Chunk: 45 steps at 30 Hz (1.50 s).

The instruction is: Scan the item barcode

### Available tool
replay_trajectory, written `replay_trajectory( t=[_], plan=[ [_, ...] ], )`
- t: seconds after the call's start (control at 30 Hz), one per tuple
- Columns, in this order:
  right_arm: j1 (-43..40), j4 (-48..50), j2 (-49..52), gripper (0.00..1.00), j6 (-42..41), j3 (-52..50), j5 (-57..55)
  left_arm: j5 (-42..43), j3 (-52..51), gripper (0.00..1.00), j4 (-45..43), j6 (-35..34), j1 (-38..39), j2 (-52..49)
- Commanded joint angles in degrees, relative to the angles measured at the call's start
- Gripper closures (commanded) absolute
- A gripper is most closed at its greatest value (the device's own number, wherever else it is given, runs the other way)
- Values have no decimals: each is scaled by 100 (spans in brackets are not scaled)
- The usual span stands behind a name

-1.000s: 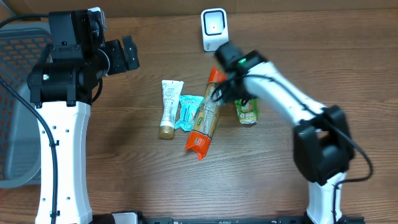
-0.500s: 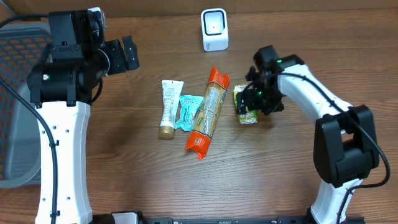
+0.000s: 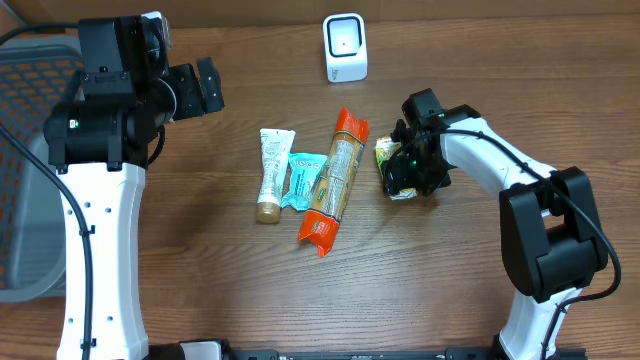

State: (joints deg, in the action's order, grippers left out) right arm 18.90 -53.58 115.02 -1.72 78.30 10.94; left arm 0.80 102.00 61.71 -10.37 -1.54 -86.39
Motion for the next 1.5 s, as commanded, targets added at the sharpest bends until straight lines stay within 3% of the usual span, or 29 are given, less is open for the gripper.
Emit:
replay_trajectory(
  t=[0.0,0.1,0.2,0.3,0.47,0.57,0.63,0.83,1.1,1.3,1.47],
  plan=[
    [17,44,-15,22,26,15,-101,-37,33,0,-17,9,7,-50],
    [17,46,-15,31,26,15,-107,-37,33,0,-22,9,7,-50],
    [17,33,-15,58,26,15,-302,-35,33,0,-20,9,7,-50],
    [17,35,-15,76,24,20,-271,-37,33,0,-20,9,7,-50],
    [17,-299,-133,88,24,398,369,-37,33,1,-17,9,7,-50],
    [-7,-570,-297,86,24,800,721,-37,33,0,-20,9,7,-50],
    [-33,-704,-396,77,-70,1045,739,-37,33,0,-17,9,7,-50],
    [-15,-496,-367,73,-199,538,741,-37,33,0,-20,9,7,-50],
    [-210,9,-369,35,46,378,492,-35,33,0,-20,9,7,-50],
    [-326,811,-136,35,74,378,872,-35,33,0,-20,9,7,-50],
    [-330,811,203,41,151,378,1405,-37,33,1,-20,9,7,-50]
  ],
)
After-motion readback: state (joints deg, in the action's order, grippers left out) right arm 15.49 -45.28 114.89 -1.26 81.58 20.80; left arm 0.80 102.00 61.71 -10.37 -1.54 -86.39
